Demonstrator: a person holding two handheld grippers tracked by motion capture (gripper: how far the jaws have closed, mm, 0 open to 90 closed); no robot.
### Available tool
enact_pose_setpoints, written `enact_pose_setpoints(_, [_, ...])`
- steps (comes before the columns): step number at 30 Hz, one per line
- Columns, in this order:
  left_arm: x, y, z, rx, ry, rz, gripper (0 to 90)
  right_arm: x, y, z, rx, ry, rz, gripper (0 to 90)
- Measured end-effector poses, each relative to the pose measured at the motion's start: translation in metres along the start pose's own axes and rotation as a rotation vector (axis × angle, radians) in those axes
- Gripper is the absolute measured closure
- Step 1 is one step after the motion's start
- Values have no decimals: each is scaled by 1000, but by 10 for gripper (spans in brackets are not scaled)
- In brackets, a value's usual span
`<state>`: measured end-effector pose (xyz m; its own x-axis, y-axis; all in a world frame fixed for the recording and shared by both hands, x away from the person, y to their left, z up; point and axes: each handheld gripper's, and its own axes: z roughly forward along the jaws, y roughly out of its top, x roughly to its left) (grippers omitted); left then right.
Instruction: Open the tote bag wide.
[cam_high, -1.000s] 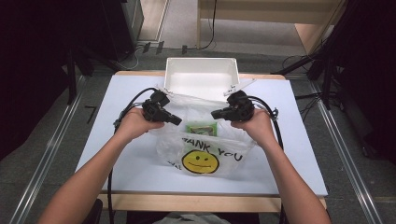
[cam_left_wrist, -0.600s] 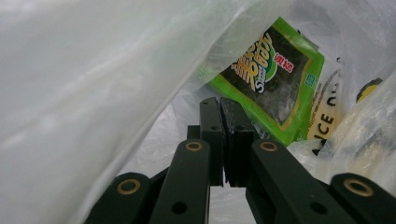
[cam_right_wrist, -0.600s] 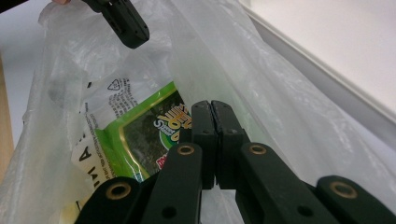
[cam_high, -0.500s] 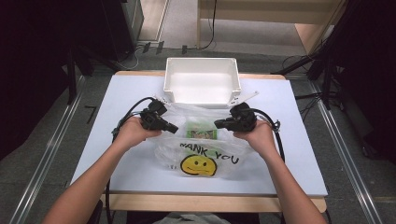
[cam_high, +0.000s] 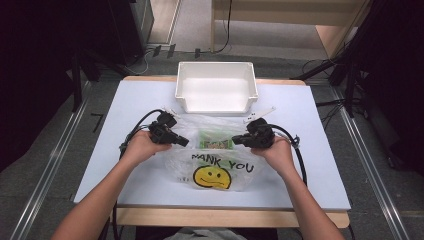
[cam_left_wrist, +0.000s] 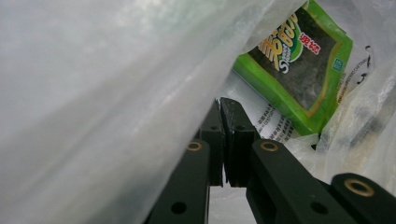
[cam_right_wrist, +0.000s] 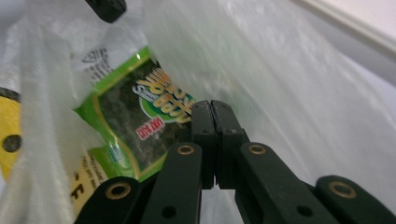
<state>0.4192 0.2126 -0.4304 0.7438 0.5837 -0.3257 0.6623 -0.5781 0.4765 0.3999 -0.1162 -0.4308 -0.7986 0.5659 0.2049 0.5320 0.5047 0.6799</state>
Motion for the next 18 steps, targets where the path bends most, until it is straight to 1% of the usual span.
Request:
enact_pose_setpoints(1, [1, -1, 1, -4, -2, -8, 891, -1, -2, 2, -1, -8, 2, 900])
enact_pose_setpoints(3, [2, -2, 4, -10, 7, -16, 891, -4, -7, 6, 8, -14, 23, 900])
enact_pose_setpoints(5, [4, -3, 6, -17, 8, -21, 891, -5, -8, 8, 14, -19, 25, 900])
enact_pose_setpoints(6, [5, -3, 7, -17, 14, -20, 891, -6, -9, 10, 22, -21, 32, 900])
enact_pose_setpoints(7, [5, -3, 11, -16, 35, -20, 890, -8, -10, 15, 30, -35, 33, 900])
enact_pose_setpoints(8, [5, -3, 11, -16, 35, -20, 889, -8, -10, 15, 30, -35, 33, 900])
enact_pose_setpoints(9, [5, -3, 12, -13, 49, -18, 889, -9, -11, 16, 33, -43, 35, 900])
enact_pose_setpoints(10, [6, -3, 13, -12, 53, -18, 889, -10, -11, 19, 40, -57, 34, 900])
enact_pose_setpoints(11, [8, -4, 14, -17, 58, -32, 887, -12, -12, 21, 53, -74, 26, 900])
enact_pose_setpoints(12, [8, -4, 14, -17, 58, -32, 887, -12, -12, 21, 53, -74, 26, 900])
enact_pose_setpoints(14, [10, -5, 15, -30, 70, -50, 887, -13, -13, 24, 63, -95, 31, 900])
enact_pose_setpoints(15, [11, -6, 15, -29, 83, -57, 887, -14, -14, 25, 64, -99, 39, 900])
enact_pose_setpoints(18, [13, -7, 15, -40, 90, -72, 887, -17, -15, 27, 73, -119, 56, 900])
